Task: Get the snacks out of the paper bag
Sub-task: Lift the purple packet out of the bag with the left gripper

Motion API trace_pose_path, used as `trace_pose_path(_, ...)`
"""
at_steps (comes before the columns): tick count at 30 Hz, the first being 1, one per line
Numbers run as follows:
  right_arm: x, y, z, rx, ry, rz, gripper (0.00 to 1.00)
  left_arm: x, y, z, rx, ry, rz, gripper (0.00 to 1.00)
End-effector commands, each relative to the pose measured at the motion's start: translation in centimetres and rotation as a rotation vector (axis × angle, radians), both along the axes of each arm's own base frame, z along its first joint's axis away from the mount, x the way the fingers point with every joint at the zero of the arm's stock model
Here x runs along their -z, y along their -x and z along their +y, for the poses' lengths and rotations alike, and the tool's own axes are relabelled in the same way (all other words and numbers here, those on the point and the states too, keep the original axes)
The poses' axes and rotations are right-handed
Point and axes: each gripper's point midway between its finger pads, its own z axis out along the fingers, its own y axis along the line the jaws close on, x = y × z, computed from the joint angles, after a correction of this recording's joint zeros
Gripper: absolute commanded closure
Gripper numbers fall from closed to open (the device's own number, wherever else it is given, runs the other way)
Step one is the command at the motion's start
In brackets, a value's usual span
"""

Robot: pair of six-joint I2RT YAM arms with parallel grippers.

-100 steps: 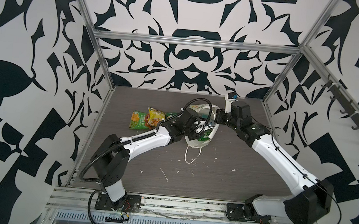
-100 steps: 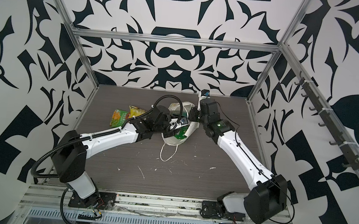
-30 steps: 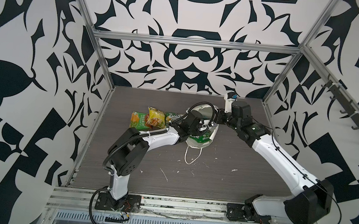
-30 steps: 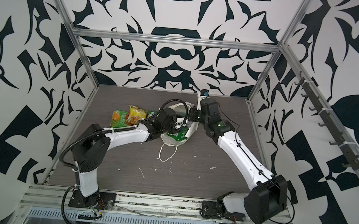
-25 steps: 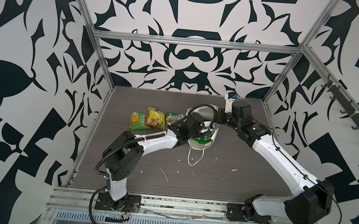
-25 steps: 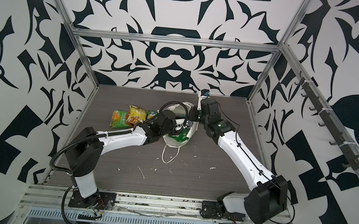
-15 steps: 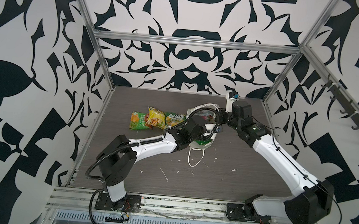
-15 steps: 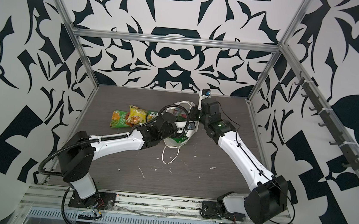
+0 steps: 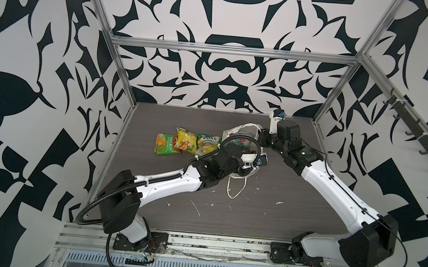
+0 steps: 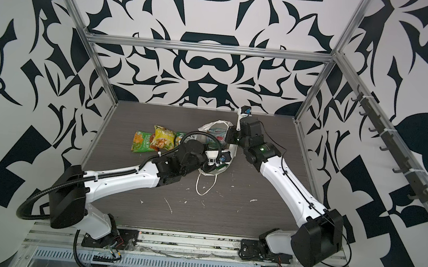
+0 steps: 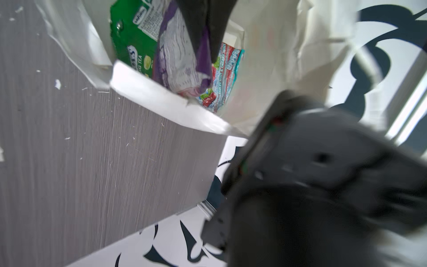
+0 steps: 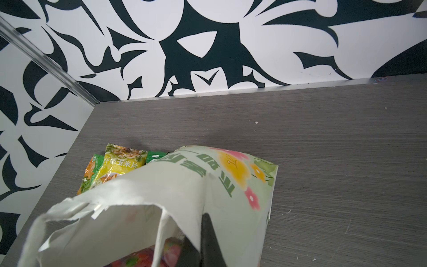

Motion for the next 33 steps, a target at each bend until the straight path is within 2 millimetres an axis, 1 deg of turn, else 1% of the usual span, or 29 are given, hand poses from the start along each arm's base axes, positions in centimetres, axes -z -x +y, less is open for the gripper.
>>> trace_pose_path(1,-2.5,-0.9,-0.3,0.024,-0.032,-0.079,1.00,-5.6,2.1,1.0,0.030,0.143,-0.037,1.00)
trace_pose_path(6,-2.4,-1.0,-0.7,0.032,-0.022,-0.080,1.00,-8.4,3.7,3.4,0.024,0.242,0.006,1.00)
trace_pose_path(7,-2.3,-1.1,-0.8,0.035,-0.018,-0.079,1.00,-9.6,4.3,4.2,0.029,0.279,0.005,1.00)
trace_pose_path(9,-2.3,-1.3,-0.9,0.038,-0.016,-0.078,1.00,-11.0,5.0,5.2,0.034,0.331,0.018,1.00)
trace_pose_path(12,-2.4,-1.4,-0.9,0.037,-0.015,-0.081,1.00,-12.6,5.7,6.6,0.032,0.395,0.032,1.00)
trace_pose_path(15,-2.4,-1.4,-1.1,0.038,-0.012,-0.082,1.00,-14.1,5.2,8.8,-0.036,0.463,0.079,1.00)
trace_pose_path(17,-2.3,-1.4,-1.1,0.039,-0.010,-0.079,1.00,-14.6,4.4,11.0,-0.103,0.509,0.153,1.00)
trace_pose_path(19,-2.3,-1.4,-1.2,0.040,-0.003,-0.081,1.00,-14.7,3.2,13.8,-0.214,0.568,0.241,1.00)
trace_pose_path(22,-2.2,-1.4,-1.3,0.040,0.005,-0.076,1.00,-12.5,2.7,17.6,-0.371,0.587,0.377,1.00)
trace_pose_path(26,-2.2,-1.3,-1.4,0.040,0.009,-0.079,1.00,-9.8,3.9,21.9,-0.540,0.639,0.482,1.00)
trace_pose_path(28,-2.1,-1.3,-1.2,0.036,0.003,-0.077,1.00,-8.2,4.5,24.0,-0.612,0.677,0.522,1.00)
trace_pose_path(29,-2.2,-1.3,-1.2,0.036,-0.001,-0.079,1.00,-7.5,4.8,24.7,-0.642,0.693,0.538,1.00)
trace_pose_path(31,-2.0,-1.3,-1.1,0.031,-0.005,-0.077,1.00,-5.2,5.0,25.9,-0.698,0.704,0.570,1.00)
trace_pose_path(33,-2.0,-1.4,-1.0,0.030,-0.008,-0.078,1.00,-2.7,5.0,26.3,-0.741,0.698,0.601,1.00)
